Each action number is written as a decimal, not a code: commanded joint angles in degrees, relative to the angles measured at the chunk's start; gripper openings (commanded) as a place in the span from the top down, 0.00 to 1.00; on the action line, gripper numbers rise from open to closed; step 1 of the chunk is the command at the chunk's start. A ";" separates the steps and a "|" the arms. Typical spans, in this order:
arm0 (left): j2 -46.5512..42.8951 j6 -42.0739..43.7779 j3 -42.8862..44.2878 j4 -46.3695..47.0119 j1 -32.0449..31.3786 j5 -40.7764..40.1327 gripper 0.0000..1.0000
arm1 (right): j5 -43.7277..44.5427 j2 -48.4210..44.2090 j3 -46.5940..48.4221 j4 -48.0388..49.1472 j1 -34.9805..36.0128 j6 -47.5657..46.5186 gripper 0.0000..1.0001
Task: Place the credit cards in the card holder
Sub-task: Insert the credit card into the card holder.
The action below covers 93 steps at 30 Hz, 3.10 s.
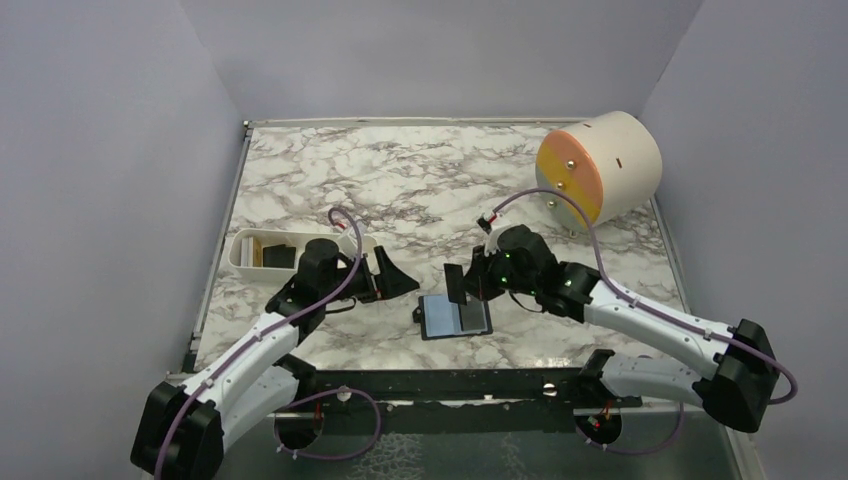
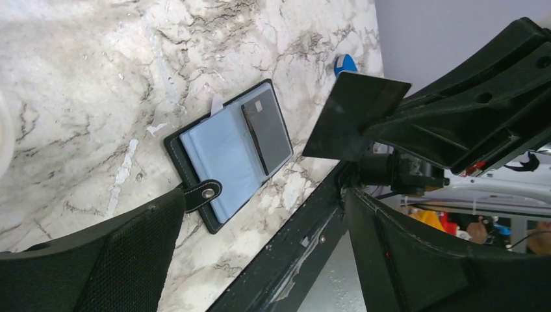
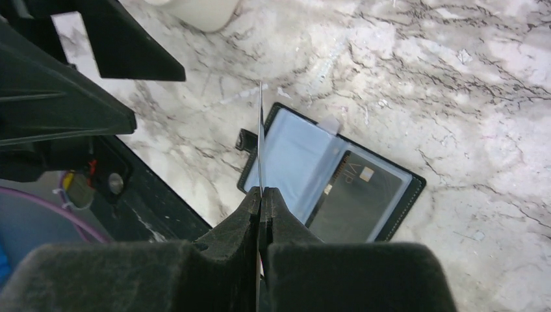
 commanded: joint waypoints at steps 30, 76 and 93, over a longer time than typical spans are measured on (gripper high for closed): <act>17.45 5.38 5.65 4.05 -19.98 -17.39 0.64 | -28.21 14.71 2.78 -6.84 -14.66 -12.13 0.99; 22.58 7.60 0.40 4.99 -21.69 -25.35 0.87 | -41.48 27.31 -3.23 5.53 -19.57 -0.03 0.99; 23.60 7.61 0.54 6.00 -21.70 -24.91 0.89 | -42.91 29.74 -5.21 9.96 -19.59 3.46 0.99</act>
